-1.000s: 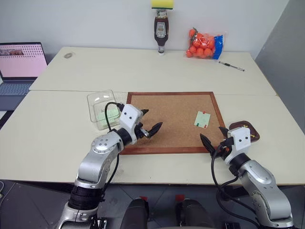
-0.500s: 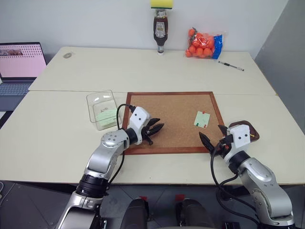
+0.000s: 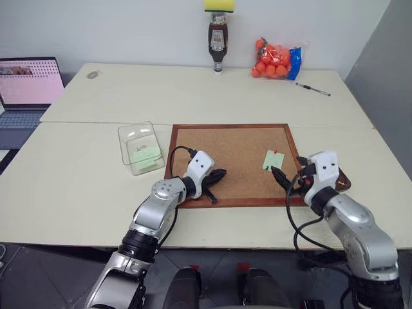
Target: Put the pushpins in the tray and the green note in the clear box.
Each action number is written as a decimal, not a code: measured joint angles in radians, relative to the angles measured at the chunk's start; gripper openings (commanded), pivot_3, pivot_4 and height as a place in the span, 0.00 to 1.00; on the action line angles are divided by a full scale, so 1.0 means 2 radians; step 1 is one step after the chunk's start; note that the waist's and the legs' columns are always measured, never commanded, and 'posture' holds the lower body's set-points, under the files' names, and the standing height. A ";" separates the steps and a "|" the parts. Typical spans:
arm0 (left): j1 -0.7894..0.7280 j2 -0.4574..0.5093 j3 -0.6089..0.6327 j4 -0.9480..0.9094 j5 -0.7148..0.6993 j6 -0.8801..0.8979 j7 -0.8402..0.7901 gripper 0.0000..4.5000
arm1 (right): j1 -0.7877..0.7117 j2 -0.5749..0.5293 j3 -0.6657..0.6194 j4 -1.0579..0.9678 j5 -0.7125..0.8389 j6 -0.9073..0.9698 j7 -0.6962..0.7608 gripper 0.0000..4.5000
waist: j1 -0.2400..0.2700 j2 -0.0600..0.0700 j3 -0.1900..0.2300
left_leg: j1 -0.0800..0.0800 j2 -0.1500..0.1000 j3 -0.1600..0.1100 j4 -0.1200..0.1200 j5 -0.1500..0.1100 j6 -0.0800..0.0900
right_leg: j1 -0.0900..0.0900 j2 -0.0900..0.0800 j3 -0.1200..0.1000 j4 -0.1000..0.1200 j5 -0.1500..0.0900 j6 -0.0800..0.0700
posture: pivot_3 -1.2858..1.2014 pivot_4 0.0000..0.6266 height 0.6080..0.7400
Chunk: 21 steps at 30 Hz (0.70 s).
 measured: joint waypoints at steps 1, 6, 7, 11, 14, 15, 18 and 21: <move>0.000 0.000 -0.001 0.000 0.002 -0.001 0.000 0.01 | -0.013 0.000 0.000 0.013 0.000 0.001 0.000 1.00 | 0.000 0.000 0.000 | 0.000 0.000 0.000 0.000 0.000 0.000 | 0.000 0.000 0.000 0.000 0.000 0.000 | 0.52 0.24 1.00; 0.000 -0.002 -0.007 -0.001 0.006 -0.003 -0.004 0.01 | -0.087 0.003 0.002 0.096 -0.007 -0.002 -0.003 1.00 | 0.001 0.000 0.000 | 0.000 0.000 0.000 0.000 0.000 0.000 | 0.000 0.000 0.000 0.000 0.001 -0.001 | 0.52 0.24 1.00; 0.001 -0.002 -0.007 -0.002 0.006 -0.003 -0.004 0.01 | -0.099 0.004 0.006 0.117 -0.012 -0.009 -0.002 1.00 | 0.001 0.000 0.000 | 0.000 0.000 0.000 0.000 0.000 0.000 | 0.000 0.000 0.000 0.000 0.001 -0.002 | 0.52 0.24 1.00; 0.003 -0.005 -0.007 -0.010 0.006 0.001 -0.005 0.01 | -0.140 0.005 0.014 0.204 -0.031 -0.042 0.002 1.00 | 0.001 0.000 0.000 | 0.000 0.000 0.001 0.000 0.000 0.000 | 0.000 -0.001 0.000 0.000 0.001 -0.002 | 0.52 0.24 1.00; 0.005 -0.006 -0.008 -0.013 0.006 0.004 -0.007 0.01 | -0.159 0.006 0.021 0.256 -0.043 -0.067 0.008 1.00 | 0.001 0.000 0.000 | 0.000 0.000 0.001 0.000 0.000 0.000 | 0.000 -0.001 0.000 0.000 0.001 -0.002 | 0.52 0.24 1.00; 0.005 -0.006 -0.008 -0.013 0.006 0.005 -0.007 0.01 | -0.165 0.006 0.022 0.270 -0.045 -0.073 0.011 1.00 | 0.001 0.000 0.000 | 0.000 0.000 0.001 0.000 0.000 0.000 | 0.000 -0.001 0.000 0.000 0.001 -0.002 | 0.52 0.24 1.00; 0.006 -0.007 -0.008 -0.015 0.006 0.005 -0.007 0.01 | -0.182 0.007 0.025 0.309 -0.055 -0.094 0.016 1.00 | 0.000 0.000 0.000 | 0.000 0.000 0.001 0.000 0.000 0.000 | 0.000 -0.001 0.000 0.000 0.001 -0.002 | 0.52 0.24 1.00; 0.007 -0.007 -0.008 -0.015 0.006 0.005 -0.007 0.00 | -0.189 0.007 0.026 0.332 -0.060 -0.111 0.023 0.90 | 0.000 0.000 0.000 | 0.000 0.000 0.001 0.000 0.000 0.000 | 0.000 -0.001 0.000 0.000 0.001 -0.002 | 0.52 0.24 1.00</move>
